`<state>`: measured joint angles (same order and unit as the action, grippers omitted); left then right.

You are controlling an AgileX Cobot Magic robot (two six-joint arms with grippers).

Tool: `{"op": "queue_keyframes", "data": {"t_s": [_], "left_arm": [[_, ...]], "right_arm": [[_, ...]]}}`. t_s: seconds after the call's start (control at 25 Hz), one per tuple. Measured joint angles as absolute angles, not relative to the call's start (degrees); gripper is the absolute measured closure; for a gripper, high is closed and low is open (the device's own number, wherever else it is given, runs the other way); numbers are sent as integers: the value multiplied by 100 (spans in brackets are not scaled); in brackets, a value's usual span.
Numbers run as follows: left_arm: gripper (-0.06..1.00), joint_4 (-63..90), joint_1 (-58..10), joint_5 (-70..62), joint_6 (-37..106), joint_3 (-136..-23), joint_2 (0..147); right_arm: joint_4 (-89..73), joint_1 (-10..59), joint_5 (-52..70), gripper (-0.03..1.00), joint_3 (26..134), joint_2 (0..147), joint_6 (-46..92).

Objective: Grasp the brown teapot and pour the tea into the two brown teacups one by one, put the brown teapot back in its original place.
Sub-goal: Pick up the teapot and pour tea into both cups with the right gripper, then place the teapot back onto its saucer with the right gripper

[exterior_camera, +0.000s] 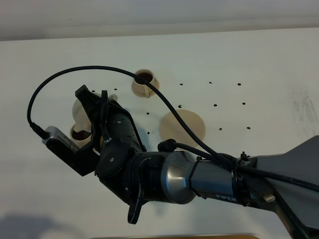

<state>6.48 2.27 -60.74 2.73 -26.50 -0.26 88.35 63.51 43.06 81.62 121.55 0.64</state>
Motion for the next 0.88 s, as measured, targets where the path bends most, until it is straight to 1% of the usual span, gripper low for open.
{"op": "queue_keyframes", "data": {"t_s": [0.44,0.72,0.88], "left_arm": [[46,648,227,-6074,273,-2650,-26],[46,648,227,-6074,273,-2650,-26],[46,648,227,-6074,278,-2650,-26]], "right_arm": [[8404,6340,4303,88,8162,12155,-1336],[7424,6288,4402,88,8162,11650,-2522],[6427,6275,4536,88,8167,11275,-2712]]}}
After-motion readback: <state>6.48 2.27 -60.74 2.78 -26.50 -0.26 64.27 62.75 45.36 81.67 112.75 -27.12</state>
